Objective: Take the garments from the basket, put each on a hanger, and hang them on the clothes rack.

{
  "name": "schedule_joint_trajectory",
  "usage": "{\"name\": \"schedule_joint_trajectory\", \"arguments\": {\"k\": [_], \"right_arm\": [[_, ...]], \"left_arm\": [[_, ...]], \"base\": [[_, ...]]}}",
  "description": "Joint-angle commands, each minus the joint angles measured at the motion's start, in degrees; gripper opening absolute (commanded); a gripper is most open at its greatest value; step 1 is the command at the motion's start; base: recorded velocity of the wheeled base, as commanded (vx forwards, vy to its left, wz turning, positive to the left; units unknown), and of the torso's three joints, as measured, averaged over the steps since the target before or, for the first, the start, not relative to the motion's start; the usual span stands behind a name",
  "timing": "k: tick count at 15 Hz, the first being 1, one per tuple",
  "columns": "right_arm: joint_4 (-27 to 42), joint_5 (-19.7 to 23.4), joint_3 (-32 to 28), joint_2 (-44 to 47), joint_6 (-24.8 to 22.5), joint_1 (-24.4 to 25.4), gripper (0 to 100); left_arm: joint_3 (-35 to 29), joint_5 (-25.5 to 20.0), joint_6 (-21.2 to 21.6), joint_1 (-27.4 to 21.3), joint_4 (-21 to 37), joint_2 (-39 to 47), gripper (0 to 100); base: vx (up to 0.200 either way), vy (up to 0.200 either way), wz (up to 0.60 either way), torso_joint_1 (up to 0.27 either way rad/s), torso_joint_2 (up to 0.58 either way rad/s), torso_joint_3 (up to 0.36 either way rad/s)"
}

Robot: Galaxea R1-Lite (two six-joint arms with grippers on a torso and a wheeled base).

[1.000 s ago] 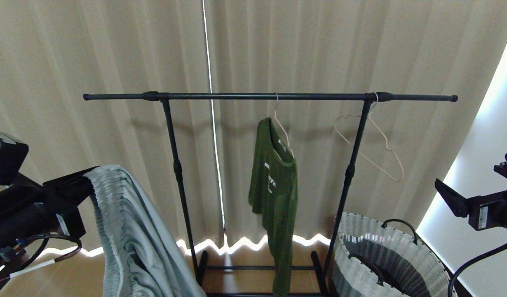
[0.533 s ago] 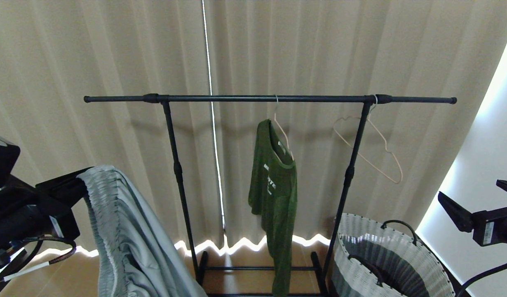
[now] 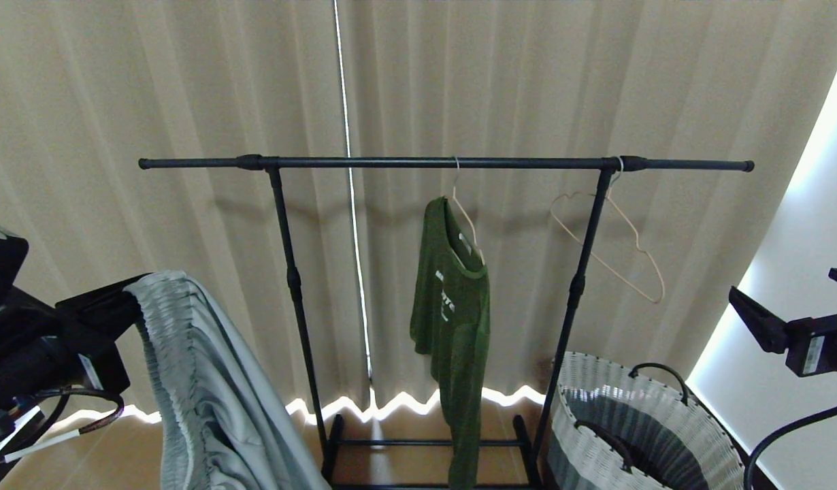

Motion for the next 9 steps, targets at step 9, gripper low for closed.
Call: {"name": "schedule_joint_trajectory", "arguments": {"k": [9], "right_arm": [[-0.2,-0.2,3.3,0.4,0.0,2.2,100]], "left_arm": [[-0.2,0.0,-0.1,0.5,-1.2,0.8,0]], "base": [[0.0,-0.044,0.0,0.001,0.0,0.001]]}}
